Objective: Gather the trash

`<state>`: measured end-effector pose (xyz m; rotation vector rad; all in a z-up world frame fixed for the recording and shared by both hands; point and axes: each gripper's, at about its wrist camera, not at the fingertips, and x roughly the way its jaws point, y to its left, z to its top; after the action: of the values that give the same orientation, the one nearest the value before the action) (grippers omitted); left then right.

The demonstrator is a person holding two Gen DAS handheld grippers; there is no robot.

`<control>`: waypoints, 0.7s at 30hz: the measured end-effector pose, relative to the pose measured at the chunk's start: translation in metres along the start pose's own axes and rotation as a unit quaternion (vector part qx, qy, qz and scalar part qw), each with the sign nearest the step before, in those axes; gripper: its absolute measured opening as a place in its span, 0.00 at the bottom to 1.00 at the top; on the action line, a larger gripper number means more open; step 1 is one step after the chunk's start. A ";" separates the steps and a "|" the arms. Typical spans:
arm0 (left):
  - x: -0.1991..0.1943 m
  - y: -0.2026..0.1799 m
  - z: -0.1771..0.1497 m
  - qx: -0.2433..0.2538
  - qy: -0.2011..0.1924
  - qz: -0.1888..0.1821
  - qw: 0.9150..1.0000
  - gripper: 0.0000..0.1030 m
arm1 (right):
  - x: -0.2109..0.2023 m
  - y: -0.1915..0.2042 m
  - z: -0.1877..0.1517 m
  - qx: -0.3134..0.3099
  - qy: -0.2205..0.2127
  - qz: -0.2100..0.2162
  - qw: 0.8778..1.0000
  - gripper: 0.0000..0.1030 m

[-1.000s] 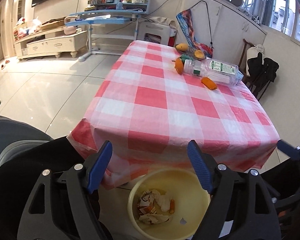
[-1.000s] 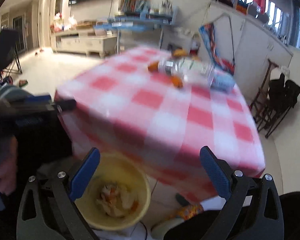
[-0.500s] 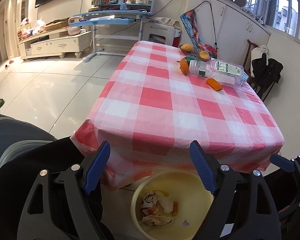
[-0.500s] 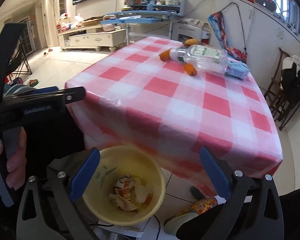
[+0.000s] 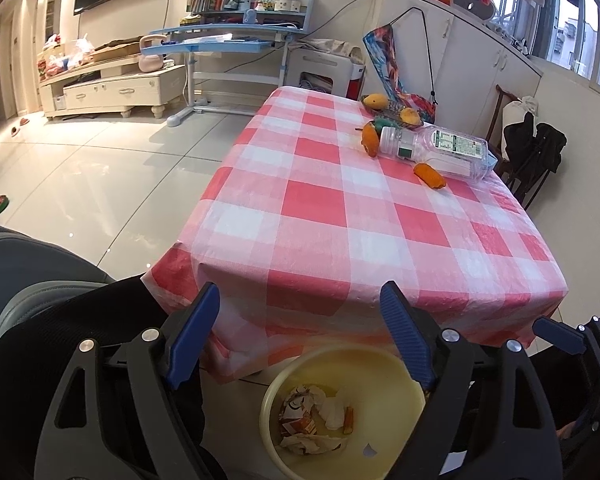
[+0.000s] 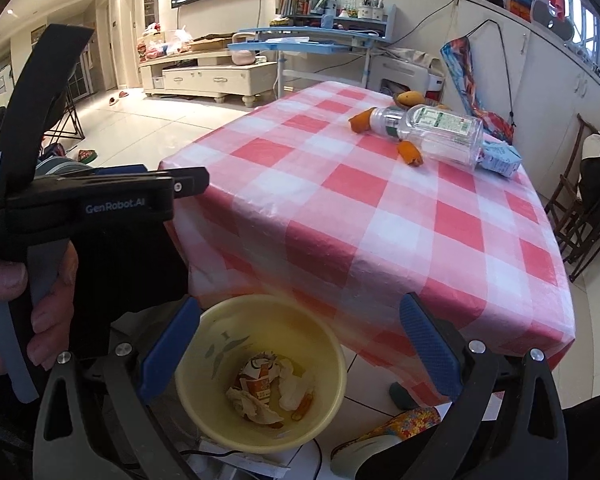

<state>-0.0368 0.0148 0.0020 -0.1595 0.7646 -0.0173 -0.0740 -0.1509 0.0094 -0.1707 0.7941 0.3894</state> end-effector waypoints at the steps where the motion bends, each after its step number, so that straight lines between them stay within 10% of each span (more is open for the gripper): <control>1: 0.000 0.000 0.000 0.000 -0.001 0.000 1.000 0.77 | 0.002 -0.001 0.000 0.003 0.005 0.001 1.000 0.93; 21: 0.000 -0.002 0.000 0.002 0.000 -0.002 1.000 0.77 | 0.002 0.002 -0.001 0.002 0.003 0.005 1.000 0.93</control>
<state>-0.0365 0.0132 0.0023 -0.1571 0.7645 -0.0230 -0.0739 -0.1489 0.0070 -0.1637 0.8016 0.3959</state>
